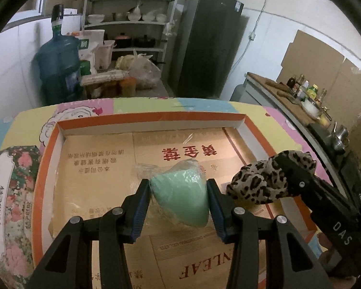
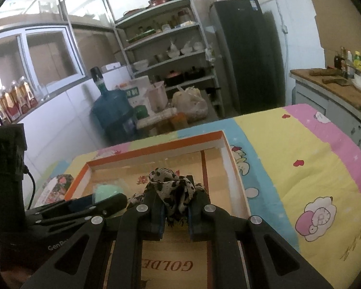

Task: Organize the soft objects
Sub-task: 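Carry the leopard cloth and mint-green item with both grippers over the orange-rimmed box, then open the left gripper dropping the green item while the right gripper releases the leopard cloth into the box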

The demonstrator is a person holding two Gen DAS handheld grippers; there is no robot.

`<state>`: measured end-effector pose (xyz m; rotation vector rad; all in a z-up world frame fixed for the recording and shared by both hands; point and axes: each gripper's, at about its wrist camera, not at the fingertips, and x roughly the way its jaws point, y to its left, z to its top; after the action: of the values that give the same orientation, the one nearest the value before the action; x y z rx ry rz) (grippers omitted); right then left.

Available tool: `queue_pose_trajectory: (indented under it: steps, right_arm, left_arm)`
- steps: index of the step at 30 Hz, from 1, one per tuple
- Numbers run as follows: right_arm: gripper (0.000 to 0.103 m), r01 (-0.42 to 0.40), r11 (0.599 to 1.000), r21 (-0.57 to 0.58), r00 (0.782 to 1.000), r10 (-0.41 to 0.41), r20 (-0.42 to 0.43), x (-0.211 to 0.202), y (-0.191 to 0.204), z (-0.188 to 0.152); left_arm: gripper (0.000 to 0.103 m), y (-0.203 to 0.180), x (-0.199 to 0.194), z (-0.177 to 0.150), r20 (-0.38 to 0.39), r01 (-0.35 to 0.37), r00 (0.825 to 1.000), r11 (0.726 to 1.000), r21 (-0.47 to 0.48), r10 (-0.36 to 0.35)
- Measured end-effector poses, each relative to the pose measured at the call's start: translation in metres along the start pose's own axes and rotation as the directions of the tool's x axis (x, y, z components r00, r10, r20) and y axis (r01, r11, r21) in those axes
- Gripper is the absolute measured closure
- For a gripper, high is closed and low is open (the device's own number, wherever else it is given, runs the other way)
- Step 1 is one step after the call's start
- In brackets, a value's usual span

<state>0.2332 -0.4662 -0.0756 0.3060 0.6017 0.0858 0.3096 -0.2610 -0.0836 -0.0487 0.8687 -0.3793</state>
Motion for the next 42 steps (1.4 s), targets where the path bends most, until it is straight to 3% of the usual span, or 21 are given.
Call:
queue_pose_trajectory:
  steps: [13,15,17,20,23,25,30,37,42]
  right_arm:
    - [0.084,0.002,1.000,0.015,0.998,-0.001,-0.066,0.013,-0.004,-0.009]
    - [0.080,-0.003,1.000,0.018,0.998,0.005,-0.063,0.012,-0.004,-0.010]
    - [0.076,-0.008,1.000,0.023,0.998,0.009,-0.057,0.010,-0.005,-0.010]
    - [0.073,-0.019,0.999,0.031,0.999,0.020,-0.050,0.009,-0.006,-0.010]
    - [0.063,-0.028,0.999,0.036,0.999,0.030,-0.045,0.005,-0.005,-0.011]
    - [0.056,-0.026,0.999,0.031,0.999,0.027,-0.035,0.002,-0.003,-0.011]
    - [0.051,-0.025,0.999,0.020,1.000,0.025,-0.010,-0.008,0.001,-0.011]
    - [0.050,-0.022,1.000,0.009,0.999,0.022,0.027,-0.027,0.006,-0.016]
    - [0.050,-0.018,1.000,0.007,0.999,0.018,0.048,-0.039,0.010,-0.017]
  left_arm:
    - [0.053,0.003,0.014,-0.002,-0.072,0.003,0.997,1.000,-0.017,-0.004]
    - [0.049,0.004,0.016,-0.001,-0.083,0.006,0.996,1.000,-0.019,-0.007]
    - [0.038,0.004,0.016,-0.002,-0.089,0.002,0.996,1.000,-0.019,-0.004]
    - [0.029,0.005,0.012,-0.002,-0.060,-0.002,0.998,1.000,-0.017,0.001]
    - [0.021,0.006,0.003,-0.004,-0.022,-0.002,1.000,1.000,-0.018,0.002]
    - [0.020,0.006,-0.004,-0.003,0.005,-0.005,1.000,1.000,-0.013,0.005]
    - [0.019,0.004,-0.019,-0.003,0.046,-0.007,0.999,1.000,-0.011,0.008]
    - [0.018,0.003,-0.049,-0.001,0.152,-0.061,0.987,0.998,0.001,0.060]
    - [0.018,0.005,-0.064,-0.001,0.169,-0.049,0.985,0.999,0.010,0.046]
